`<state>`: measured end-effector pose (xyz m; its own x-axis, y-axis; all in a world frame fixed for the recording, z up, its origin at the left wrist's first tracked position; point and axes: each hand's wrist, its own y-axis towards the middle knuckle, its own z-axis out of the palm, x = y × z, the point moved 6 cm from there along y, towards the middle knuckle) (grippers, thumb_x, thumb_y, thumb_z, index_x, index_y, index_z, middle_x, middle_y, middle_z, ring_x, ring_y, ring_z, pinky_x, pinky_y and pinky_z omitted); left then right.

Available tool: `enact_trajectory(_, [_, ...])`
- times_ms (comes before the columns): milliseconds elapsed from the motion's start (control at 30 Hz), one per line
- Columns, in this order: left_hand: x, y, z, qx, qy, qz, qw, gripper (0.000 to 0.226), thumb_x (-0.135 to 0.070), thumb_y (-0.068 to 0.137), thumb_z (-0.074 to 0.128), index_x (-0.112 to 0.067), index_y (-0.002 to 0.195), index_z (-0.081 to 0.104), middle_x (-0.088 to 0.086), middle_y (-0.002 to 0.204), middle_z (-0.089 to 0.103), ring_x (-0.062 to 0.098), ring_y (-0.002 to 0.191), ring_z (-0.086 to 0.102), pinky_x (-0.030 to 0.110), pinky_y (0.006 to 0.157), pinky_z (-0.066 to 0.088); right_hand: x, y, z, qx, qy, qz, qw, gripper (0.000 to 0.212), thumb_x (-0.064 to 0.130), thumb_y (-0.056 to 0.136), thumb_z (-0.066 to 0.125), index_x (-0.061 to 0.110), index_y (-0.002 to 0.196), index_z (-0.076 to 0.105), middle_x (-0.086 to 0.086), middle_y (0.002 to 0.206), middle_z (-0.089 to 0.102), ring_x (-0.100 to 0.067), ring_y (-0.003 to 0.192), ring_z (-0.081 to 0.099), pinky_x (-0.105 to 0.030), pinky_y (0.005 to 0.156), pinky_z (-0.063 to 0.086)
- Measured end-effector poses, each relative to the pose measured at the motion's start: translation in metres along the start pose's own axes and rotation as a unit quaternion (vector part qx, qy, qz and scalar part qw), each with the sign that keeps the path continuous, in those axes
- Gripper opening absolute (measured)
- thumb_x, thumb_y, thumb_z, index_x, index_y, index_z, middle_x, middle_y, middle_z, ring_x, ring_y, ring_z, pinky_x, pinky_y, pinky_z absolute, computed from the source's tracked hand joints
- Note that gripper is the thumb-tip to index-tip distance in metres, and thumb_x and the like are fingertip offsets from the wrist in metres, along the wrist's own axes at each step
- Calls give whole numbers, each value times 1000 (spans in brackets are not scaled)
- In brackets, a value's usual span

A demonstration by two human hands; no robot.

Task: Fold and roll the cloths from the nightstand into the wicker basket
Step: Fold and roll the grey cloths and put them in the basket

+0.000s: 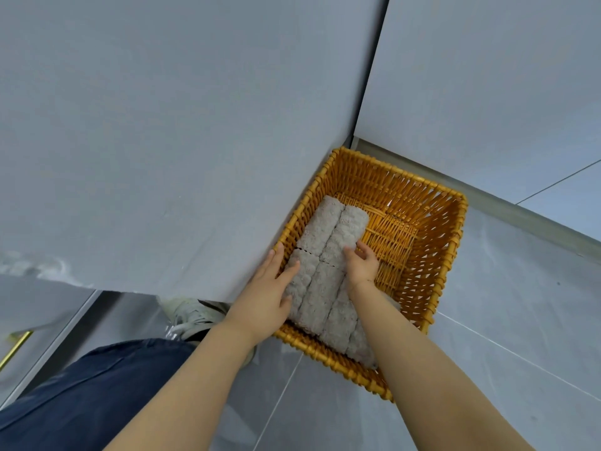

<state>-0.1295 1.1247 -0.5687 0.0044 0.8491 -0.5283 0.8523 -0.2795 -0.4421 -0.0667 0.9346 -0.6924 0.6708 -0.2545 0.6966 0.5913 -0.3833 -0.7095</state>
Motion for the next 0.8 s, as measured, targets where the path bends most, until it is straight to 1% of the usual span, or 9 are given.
enact_trajectory(133, [-8,-15,-12,3,-25,-13,1000,63,-21,101,45,-30,154,11,-5,161,-10,8,148,-7,15,112,-4,17,-18,-8,22,-8,5,1000,51,17,93,61,13,141,45,-7,139,51,-25,124,51,-42,106,43])
enact_trajectory(233, [-25,-30,-34,-16,-144,-35,989,65,-26,101,46,-35,154,10,-15,155,14,0,140,17,13,110,11,46,-50,-26,8,-73,-80,994,42,16,97,53,12,139,49,-5,138,53,-23,125,51,-42,107,42])
enact_trajectory(300, [-37,-48,-55,-47,-238,-45,969,60,-25,100,49,-35,152,20,-14,146,35,1,130,39,13,105,27,70,-87,-31,53,-88,-142,984,34,18,97,53,17,130,56,-1,128,60,-19,117,56,-42,101,48])
enact_trajectory(367, [-51,-65,-74,-72,-269,-36,960,49,-21,99,51,-31,145,38,-12,133,53,-3,112,53,4,90,37,90,-122,-35,112,-94,-173,974,28,15,96,52,19,122,60,1,116,65,-14,106,61,-32,88,53])
enact_trajectory(433, [-66,-84,-94,-100,-265,-22,959,39,-22,99,51,-29,137,48,-15,121,60,-7,105,54,-1,82,39,108,-160,-34,167,-104,-199,960,27,10,94,52,17,117,63,2,109,67,-12,101,63,-26,82,53])
enact_trajectory(500, [-77,-112,-113,-128,-270,-12,954,32,-25,99,51,-33,130,52,-19,117,60,-9,105,54,2,84,40,122,-202,-28,216,-137,-219,942,26,8,93,54,18,114,66,2,107,69,-13,100,65,-27,85,54])
enact_trajectory(567, [-87,-142,-129,-149,-269,-1,952,27,-26,98,52,-39,121,54,-23,114,61,-9,104,55,9,90,42,133,-242,-19,263,-186,-237,917,24,11,92,56,21,110,68,6,104,70,-12,99,65,-27,86,54])
enact_trajectory(633, [-93,-173,-143,-175,-260,12,950,25,-24,98,53,-41,116,55,-24,111,62,-11,104,55,11,93,42,141,-280,-12,307,-239,-267,882,22,15,94,55,24,109,68,11,102,71,-6,99,65,-23,86,53])
enact_trajectory(800, [-91,-250,-186,-286,-279,21,916,28,-15,96,55,-36,114,61,-19,101,69,-3,94,61,12,84,48,149,-380,12,399,-317,-366,779,27,13,94,58,24,116,68,13,108,70,5,103,62,-16,91,49])
